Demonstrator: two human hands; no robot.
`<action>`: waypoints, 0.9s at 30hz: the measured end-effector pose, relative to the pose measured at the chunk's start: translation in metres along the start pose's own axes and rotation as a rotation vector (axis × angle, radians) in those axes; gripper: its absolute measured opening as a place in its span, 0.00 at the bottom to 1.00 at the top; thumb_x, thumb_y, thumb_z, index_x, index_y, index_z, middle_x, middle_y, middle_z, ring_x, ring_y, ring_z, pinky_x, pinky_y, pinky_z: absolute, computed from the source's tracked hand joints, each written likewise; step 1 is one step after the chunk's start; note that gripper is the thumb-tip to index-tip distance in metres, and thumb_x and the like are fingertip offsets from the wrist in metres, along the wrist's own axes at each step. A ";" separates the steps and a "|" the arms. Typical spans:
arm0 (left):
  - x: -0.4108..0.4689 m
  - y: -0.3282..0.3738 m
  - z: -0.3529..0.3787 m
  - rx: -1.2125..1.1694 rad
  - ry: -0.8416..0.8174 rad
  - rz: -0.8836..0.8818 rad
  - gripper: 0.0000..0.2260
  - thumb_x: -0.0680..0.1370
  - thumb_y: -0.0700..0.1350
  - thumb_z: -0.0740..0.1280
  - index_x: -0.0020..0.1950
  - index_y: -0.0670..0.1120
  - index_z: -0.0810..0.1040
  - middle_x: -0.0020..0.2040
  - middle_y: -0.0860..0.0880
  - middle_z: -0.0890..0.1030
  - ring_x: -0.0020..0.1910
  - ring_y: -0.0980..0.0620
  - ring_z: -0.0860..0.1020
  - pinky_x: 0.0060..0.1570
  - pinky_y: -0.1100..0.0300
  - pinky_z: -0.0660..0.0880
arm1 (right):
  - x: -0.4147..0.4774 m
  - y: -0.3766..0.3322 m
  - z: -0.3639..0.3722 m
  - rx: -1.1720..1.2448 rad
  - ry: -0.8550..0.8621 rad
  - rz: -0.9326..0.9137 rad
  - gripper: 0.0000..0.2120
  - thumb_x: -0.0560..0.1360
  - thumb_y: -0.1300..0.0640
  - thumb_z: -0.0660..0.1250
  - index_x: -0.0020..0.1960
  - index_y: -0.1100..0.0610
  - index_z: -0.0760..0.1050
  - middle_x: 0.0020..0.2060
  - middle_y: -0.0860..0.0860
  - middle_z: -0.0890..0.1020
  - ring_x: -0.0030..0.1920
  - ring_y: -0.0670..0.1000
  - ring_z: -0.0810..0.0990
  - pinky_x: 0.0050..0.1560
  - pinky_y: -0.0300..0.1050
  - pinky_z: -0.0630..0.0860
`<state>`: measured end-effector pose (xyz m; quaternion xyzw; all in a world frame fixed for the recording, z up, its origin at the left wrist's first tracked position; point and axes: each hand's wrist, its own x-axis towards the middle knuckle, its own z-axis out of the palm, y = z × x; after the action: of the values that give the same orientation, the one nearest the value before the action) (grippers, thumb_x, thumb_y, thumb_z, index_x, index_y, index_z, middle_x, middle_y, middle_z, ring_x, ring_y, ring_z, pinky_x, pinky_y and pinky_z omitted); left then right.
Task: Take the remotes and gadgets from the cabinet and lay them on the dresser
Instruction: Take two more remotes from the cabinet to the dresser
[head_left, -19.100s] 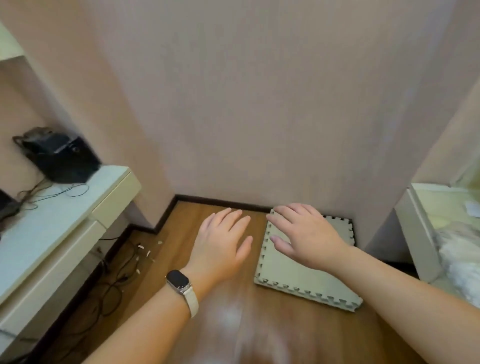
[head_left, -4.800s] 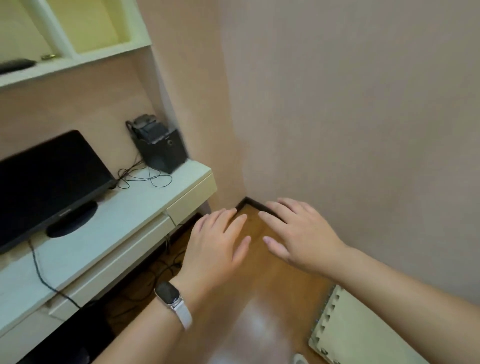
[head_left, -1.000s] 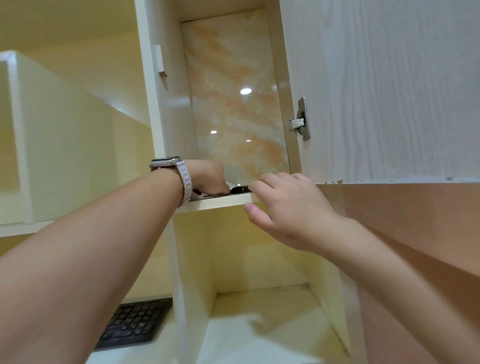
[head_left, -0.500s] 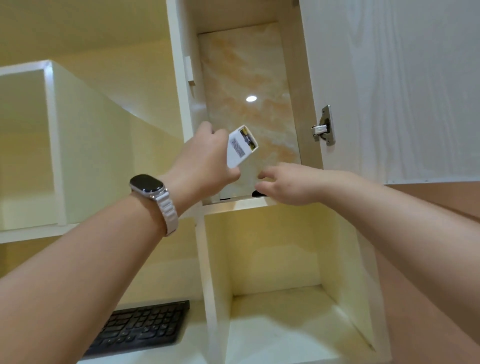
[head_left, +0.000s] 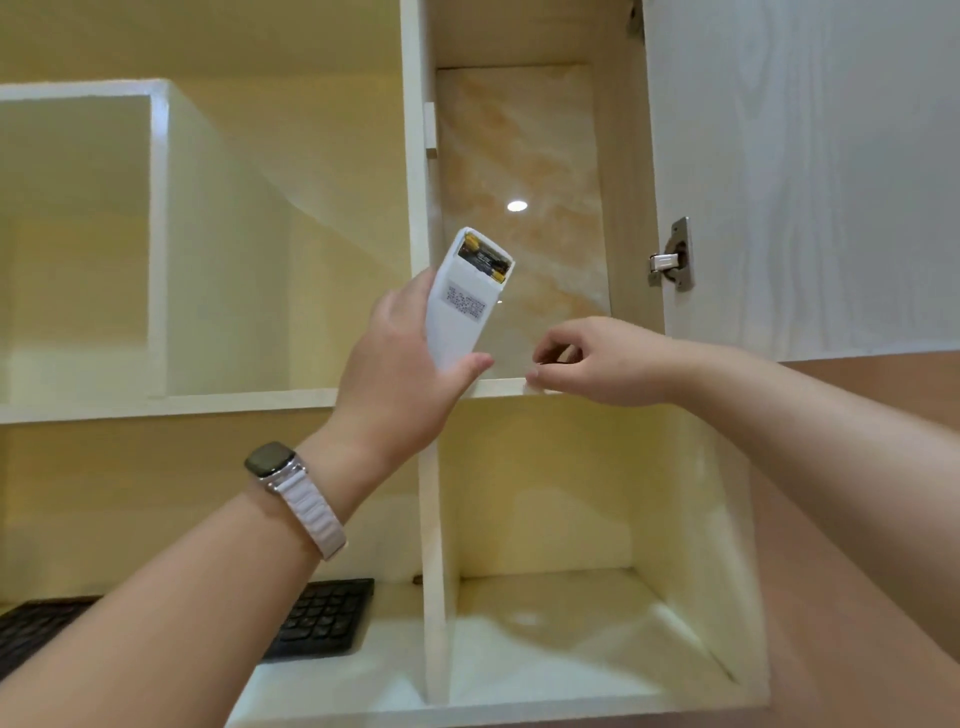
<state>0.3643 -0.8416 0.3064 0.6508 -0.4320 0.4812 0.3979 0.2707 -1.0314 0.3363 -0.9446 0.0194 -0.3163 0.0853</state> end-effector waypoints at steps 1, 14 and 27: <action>-0.005 0.001 0.002 -0.046 0.006 -0.019 0.33 0.70 0.50 0.76 0.71 0.47 0.67 0.53 0.53 0.70 0.50 0.57 0.66 0.46 0.69 0.60 | -0.006 -0.001 0.000 -0.009 0.050 -0.025 0.11 0.74 0.43 0.68 0.52 0.48 0.79 0.42 0.41 0.81 0.44 0.44 0.80 0.45 0.43 0.77; -0.068 0.004 0.023 -0.483 0.086 -0.302 0.23 0.74 0.45 0.73 0.62 0.57 0.64 0.50 0.60 0.78 0.48 0.59 0.80 0.46 0.57 0.79 | -0.064 0.018 0.029 -0.179 0.722 -0.193 0.04 0.73 0.63 0.70 0.47 0.61 0.76 0.42 0.53 0.77 0.39 0.56 0.76 0.38 0.54 0.76; -0.143 0.030 0.042 -0.616 -0.019 -0.439 0.21 0.74 0.45 0.72 0.58 0.63 0.66 0.52 0.62 0.79 0.50 0.65 0.80 0.45 0.66 0.76 | -0.126 0.029 0.082 0.312 0.681 0.214 0.06 0.74 0.61 0.63 0.49 0.51 0.72 0.45 0.49 0.75 0.43 0.43 0.73 0.38 0.29 0.67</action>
<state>0.3241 -0.8649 0.1610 0.5819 -0.4104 0.2260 0.6647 0.2198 -1.0363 0.1916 -0.7538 0.0966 -0.6003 0.2490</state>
